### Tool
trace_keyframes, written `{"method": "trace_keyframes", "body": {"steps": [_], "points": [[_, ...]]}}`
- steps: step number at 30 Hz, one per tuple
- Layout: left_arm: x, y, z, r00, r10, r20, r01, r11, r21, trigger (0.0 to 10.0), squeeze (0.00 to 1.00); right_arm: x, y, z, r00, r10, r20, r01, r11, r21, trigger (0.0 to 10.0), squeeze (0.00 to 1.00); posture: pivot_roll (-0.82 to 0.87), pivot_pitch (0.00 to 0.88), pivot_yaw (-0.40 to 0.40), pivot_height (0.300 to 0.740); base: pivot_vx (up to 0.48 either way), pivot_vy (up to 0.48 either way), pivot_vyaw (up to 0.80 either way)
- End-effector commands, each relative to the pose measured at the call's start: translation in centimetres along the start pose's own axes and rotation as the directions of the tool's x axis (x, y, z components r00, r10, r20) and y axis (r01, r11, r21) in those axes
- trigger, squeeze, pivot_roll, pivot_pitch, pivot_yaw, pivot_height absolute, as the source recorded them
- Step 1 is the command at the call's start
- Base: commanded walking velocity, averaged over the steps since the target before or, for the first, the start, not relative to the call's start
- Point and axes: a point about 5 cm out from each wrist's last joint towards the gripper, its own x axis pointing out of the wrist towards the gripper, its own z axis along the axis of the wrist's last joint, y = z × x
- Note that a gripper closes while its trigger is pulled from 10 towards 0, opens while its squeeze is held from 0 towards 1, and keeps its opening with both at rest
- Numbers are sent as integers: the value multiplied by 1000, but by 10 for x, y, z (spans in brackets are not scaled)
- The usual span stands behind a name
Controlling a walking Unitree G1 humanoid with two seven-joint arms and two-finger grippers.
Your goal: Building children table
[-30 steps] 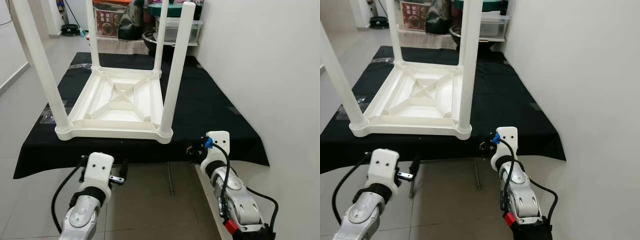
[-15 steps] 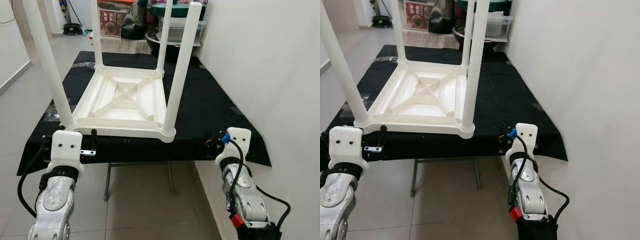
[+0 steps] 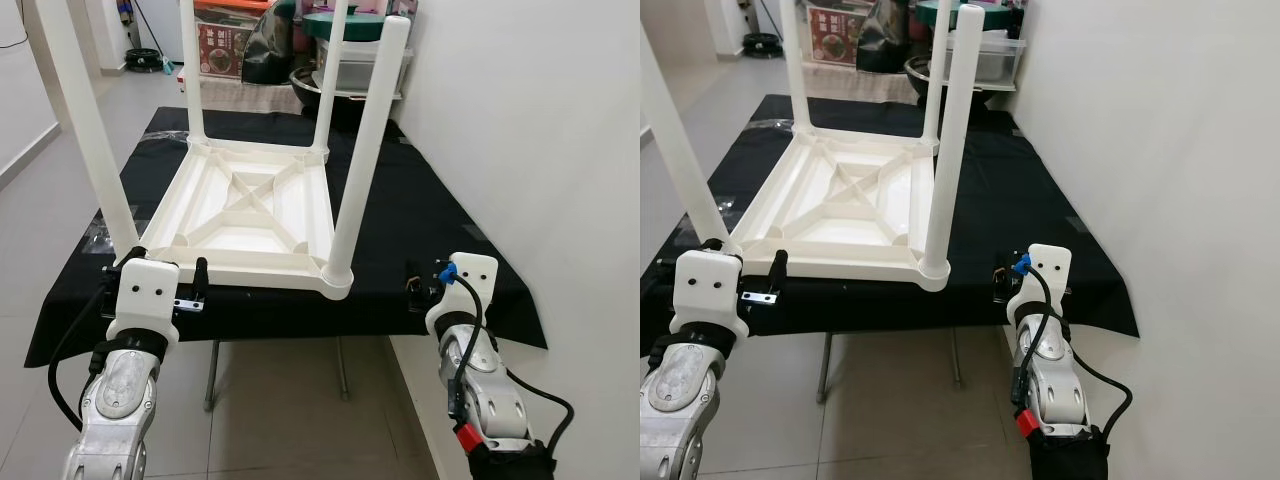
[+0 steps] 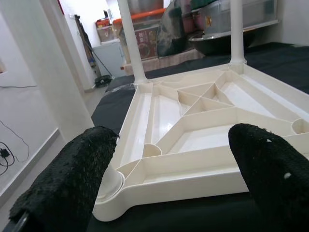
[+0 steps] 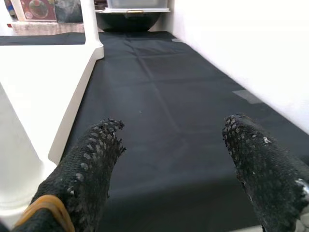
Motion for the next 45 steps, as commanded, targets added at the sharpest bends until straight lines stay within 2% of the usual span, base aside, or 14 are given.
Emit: {"method": "trace_keyframes", "body": {"steps": [1, 24, 26, 28, 30, 31, 32, 34, 35, 36, 38, 42, 43, 45], "points": [[2, 1, -3, 1000, -11, -6, 11, 1000, 12, 10000, 0, -1, -1, 1, 1000, -13, 15, 13, 1000, -7, 10000, 0, 105, 0, -121, 740, 382, 0, 0], [0, -12, -8, 996, -76, -50, 75, 997, -28, 10000, 0, 7, -18, 7, 995, -97, 30, 98, 995, -24, 10000, 0, 99, 0, -108, 740, 83, 0, 0], [-4, -18, -10, 993, -105, -62, 103, 994, -40, 10000, 0, 12, -29, 8, 995, -102, 16, 102, 995, 14, 10000, 0, 98, 0, -105, 740, 0, 0, 0], [-8, -24, -14, 986, -147, -80, 143, 988, -52, 10000, 0, 18, -37, 7, 999, -42, -22, 45, 990, 137, 10000, 0, 98, 0, -105, 740, 0, 0, 0], [-12, -29, -18, 976, -193, -97, 187, 980, -66, 10000, 0, 19, -36, 10, 993, 118, -31, -106, 960, 261, 10000, 0, 92, 0, -98, 740, 0, 0, 0], [-12, -29, -18, 976, -193, -97, 187, 980, -66, 10000, 0, 19, -36, 10, 993, 118, -31, -106, 960, 261, 10000, 0, 92, 0, -98, 740, 0, 0, 0], [-15, -32, -21, 970, -220, -106, 214, 975, -68, 10000, 0, 17, -34, 15, 964, 264, -9, -244, 903, 354, 10000, 0, 90, 0, -98, 740, 0, 0, 0], [-22, -37, -32, 953, -271, -138, 263, 962, -77, 10000, 0, -2, -27, 37, 809, 572, 136, -558, 674, 484, 10000, 0, 86, 5, -94, 740, 0, 0, 0], [-24, -38, -35, 949, -279, -149, 271, 960, -71, 10000, 0, -11, -25, 46, 731, 655, 191, -652, 587, 481, 10000, 0, 85, 6, -94, 740, 0, 0, 0], [-24, -38, -35, 949, -279, -149, 271, 960, -71, 10000, 0, -11, -25, 46, 731, 655, 191, -652, 587, 481, 10000, 0, 85, 6, -94, 740, 0, 0, 0], [-27, -39, -42, 944, -283, -172, 275, 959, -73, 10000, 0, -23, -20, 60, 632, 728, 266, -749, 487, 449, 10000, 0, 85, 7, -89, 740, 0, 0, 0], [-29, -39, -46, 938, -291, -189, 281, 956, -80, 10000, 0, -22, -18, 73, 616, 716, 329, -772, 466, 433, 10000, 0, 87, 10, -88, 740, 0, 0, 0], [-31, -40, -47, 934, -303, -191, 293, 953, -81, 10000, 0, -19, -7, 96, 587, 699, 408, -805, 447, 391, 10000, 0, 95, 17, -83, 740, 0, 0, 0], [-32, -39, -47, 932, -307, -190, 297, 951, -82, 10000, 0, -18, -1, 105, 577, 694, 431, -815, 450, 366, 10000, 0, 95, 17, -83, 740, 0, 0, 0]]}}
